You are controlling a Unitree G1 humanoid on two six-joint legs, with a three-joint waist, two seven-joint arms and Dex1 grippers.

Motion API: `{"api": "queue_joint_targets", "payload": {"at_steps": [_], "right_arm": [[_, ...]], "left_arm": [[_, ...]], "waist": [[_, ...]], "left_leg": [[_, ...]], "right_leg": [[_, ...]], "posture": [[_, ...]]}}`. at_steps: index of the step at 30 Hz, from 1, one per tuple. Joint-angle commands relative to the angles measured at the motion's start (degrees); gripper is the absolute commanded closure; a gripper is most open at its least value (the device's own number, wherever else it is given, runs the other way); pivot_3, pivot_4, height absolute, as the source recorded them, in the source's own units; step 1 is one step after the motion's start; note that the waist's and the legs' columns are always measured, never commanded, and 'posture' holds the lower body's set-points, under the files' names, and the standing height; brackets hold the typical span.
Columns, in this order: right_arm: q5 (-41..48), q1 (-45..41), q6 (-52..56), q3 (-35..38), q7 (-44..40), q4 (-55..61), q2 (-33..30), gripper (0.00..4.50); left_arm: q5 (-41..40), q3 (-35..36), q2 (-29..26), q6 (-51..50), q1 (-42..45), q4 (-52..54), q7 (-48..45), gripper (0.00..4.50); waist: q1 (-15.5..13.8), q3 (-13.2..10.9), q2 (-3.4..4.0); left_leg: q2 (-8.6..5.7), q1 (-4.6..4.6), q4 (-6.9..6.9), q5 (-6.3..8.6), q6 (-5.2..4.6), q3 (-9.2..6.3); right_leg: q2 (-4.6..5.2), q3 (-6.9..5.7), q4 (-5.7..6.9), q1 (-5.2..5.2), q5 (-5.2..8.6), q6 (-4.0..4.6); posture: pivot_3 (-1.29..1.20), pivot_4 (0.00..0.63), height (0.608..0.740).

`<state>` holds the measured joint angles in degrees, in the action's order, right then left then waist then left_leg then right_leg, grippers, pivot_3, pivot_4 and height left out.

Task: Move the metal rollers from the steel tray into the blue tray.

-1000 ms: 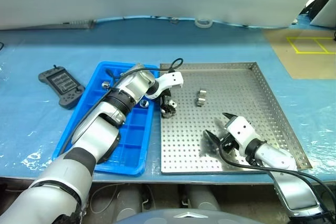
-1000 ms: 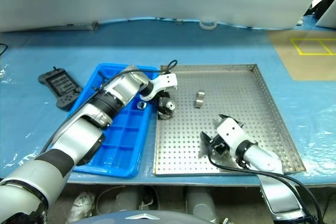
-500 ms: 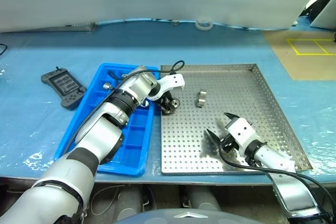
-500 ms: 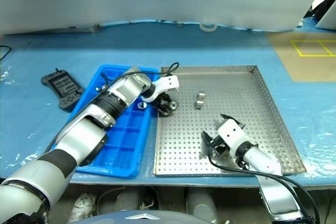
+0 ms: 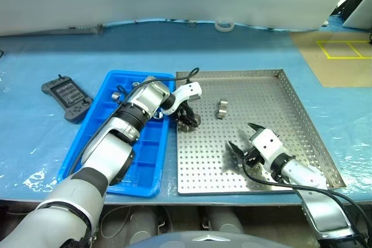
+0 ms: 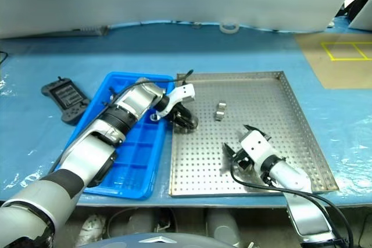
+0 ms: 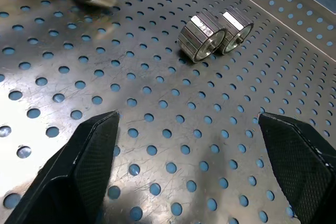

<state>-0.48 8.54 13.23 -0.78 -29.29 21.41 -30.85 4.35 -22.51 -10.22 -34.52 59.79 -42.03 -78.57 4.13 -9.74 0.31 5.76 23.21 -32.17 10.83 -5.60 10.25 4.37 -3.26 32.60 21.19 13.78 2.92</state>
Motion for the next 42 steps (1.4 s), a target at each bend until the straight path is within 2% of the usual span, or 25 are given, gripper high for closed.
{"api": "queue_joint_targets", "payload": {"at_steps": [1, 4, 8, 13, 19, 29, 32, 42], "right_arm": [[3.3, -2.9, 3.1, 0.0, -4.8, 7.4, -2.7, 0.0], [6.5, -7.2, 6.4, 0.6, -8.2, 11.4, -4.9, 0.0], [6.5, -13.8, 8.8, 2.3, -8.2, 10.0, -6.6, 0.0], [6.9, -15.3, 13.7, 1.2, -8.1, 13.6, -7.0, 0.0], [8.0, -14.1, 17.3, 1.8, -7.9, 16.0, -7.3, 0.0], [6.9, -11.0, 18.0, 1.5, -5.7, 16.8, -7.1, 0.0], [6.5, -9.7, 18.0, 1.5, -4.8, 17.2, -7.1, 0.0], [6.0, -6.5, 16.5, 2.1, -2.8, 16.9, -7.0, 0.0]], "left_arm": [[-5.5, 5.0, -1.8, -0.2, 3.4, 2.5, -3.9, 1.9], [-6.9, 5.8, -2.8, 0.8, 4.0, 1.6, -4.1, 1.9], [-5.1, 4.5, -4.0, 3.2, 2.1, 1.1, -1.7, 1.9], [-5.3, 3.0, -7.1, 5.6, -0.8, 7.1, -4.2, 1.9], [-1.6, -0.7, -12.7, 23.8, -3.1, 10.8, -6.7, 1.9], [0.0, -2.5, -6.4, 24.5, 0.8, 6.5, -4.0, 1.9], [1.4, -4.4, -6.0, 26.6, 1.4, 4.9, -5.3, 1.9], [8.8, -7.5, -4.7, 36.0, 4.8, -7.6, -1.4, 1.9]], "waist": [[0.0, 0.0, 0.01], [-0.2, 0.0, 0.0], [-0.7, -0.1, 0.01], [-1.4, -0.1, 0.02], [-2.1, -0.2, 0.03], [-2.2, -0.2, 0.03], [-1.8, -0.2, 0.03], [-1.5, -0.2, 0.03]], "left_leg": [[0.0, 0.19, -0.07, -0.06, -0.12, 0.0], [0.0, 0.3, -0.12, -0.05, -0.32, 0.0], [0.01, -0.05, -0.06, -0.02, -0.31, 0.0], [0.01, -0.05, -0.13, -0.01, -0.26, 0.0], [0.02, -0.06, -0.1, -0.05, -0.26, 0.0], [0.01, -0.12, -0.3, 0.04, -0.1, 0.01], [0.02, -0.12, -0.28, 0.03, -0.12, 0.01], [0.03, -0.14, -0.41, -0.04, -0.27, 0.01]], "right_leg": [[0.01, 0.0, 0.1, 0.21, -0.02, 0.02], [0.03, -0.04, 0.27, 0.34, -0.03, 0.02], [0.04, -0.1, 0.18, -0.05, -0.02, 0.03], [0.04, -0.09, 0.15, -0.11, -0.01, 0.04], [0.04, -0.09, 0.18, -0.09, -0.01, 0.03], [0.06, -0.09, 0.26, -0.2, -0.02, 0.03], [0.06, -0.09, 0.27, -0.17, -0.02, 0.03], [0.05, -0.08, 0.35, -0.21, -0.02, 0.03]], "posture": [[-0.35, 0.15, 0.74], [-0.33, 0.15, 0.74], [-0.31, 0.15, 0.74], [-0.3, 0.15, 0.74], [-0.3, 0.15, 0.74], [-0.35, 0.15, 0.74], [-0.37, 0.15, 0.74], [-0.39, 0.15, 0.74]]}}
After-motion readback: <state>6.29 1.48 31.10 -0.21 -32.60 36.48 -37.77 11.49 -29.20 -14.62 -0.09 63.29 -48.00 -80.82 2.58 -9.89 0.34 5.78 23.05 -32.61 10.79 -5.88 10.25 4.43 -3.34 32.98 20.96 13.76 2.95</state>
